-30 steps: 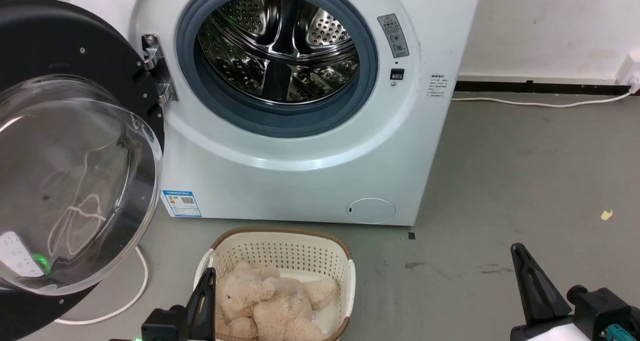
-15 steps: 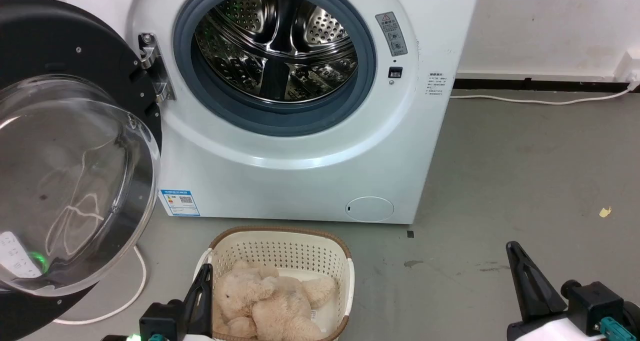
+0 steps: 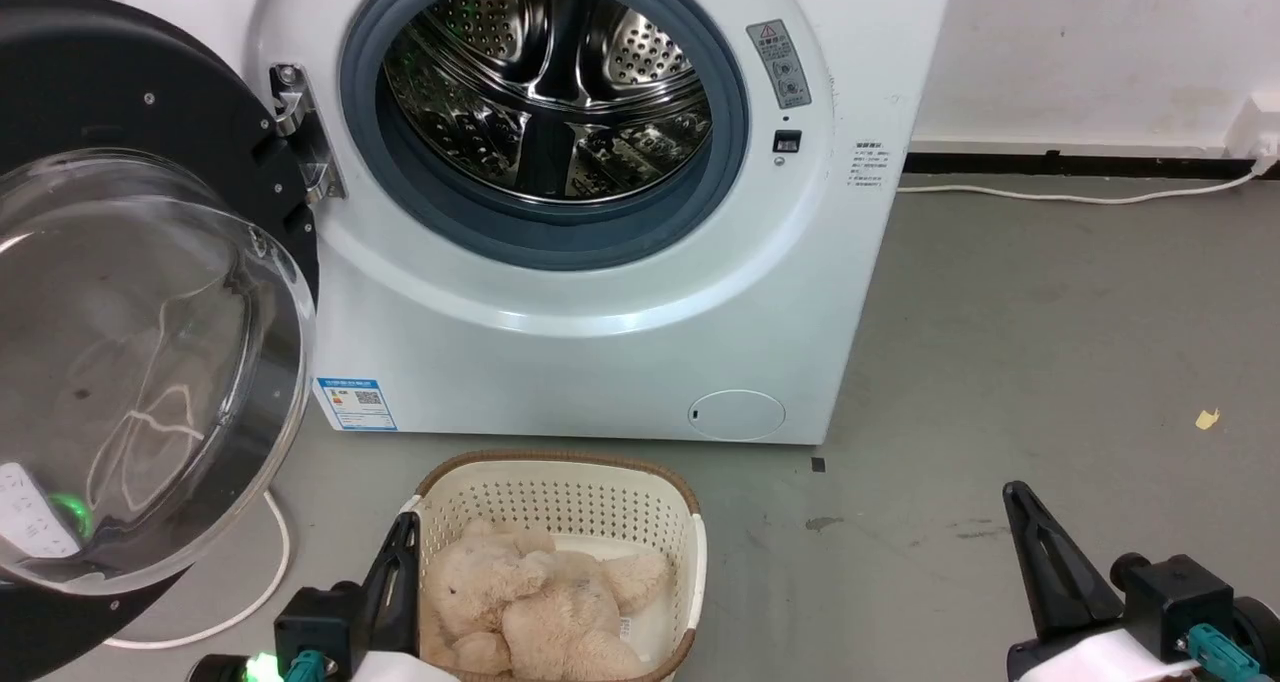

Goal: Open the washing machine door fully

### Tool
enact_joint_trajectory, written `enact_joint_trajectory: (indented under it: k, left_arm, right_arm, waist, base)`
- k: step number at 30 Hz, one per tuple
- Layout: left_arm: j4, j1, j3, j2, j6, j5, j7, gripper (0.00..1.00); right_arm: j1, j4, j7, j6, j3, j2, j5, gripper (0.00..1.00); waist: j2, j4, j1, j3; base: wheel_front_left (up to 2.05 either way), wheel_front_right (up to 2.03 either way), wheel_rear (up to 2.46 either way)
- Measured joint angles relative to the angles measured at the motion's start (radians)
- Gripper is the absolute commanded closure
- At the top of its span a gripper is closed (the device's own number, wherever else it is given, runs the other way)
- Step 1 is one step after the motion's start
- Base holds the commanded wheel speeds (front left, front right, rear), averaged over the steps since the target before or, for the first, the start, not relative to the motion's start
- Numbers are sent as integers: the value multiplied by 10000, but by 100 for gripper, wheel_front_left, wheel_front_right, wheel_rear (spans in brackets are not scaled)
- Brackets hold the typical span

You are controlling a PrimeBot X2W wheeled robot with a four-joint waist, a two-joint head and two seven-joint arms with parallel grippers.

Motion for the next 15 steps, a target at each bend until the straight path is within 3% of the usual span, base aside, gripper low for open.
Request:
enact_joint_trajectory:
  k: [15]
  left_arm:
    - [-84, -177, 186, -36, -79, 174, 268, 100]
  right_arm:
    - [-202, 17, 303, 0, 100, 0, -48, 100]
  waist:
    - [0, -49, 0, 50]
  base:
    - [0, 0, 0]
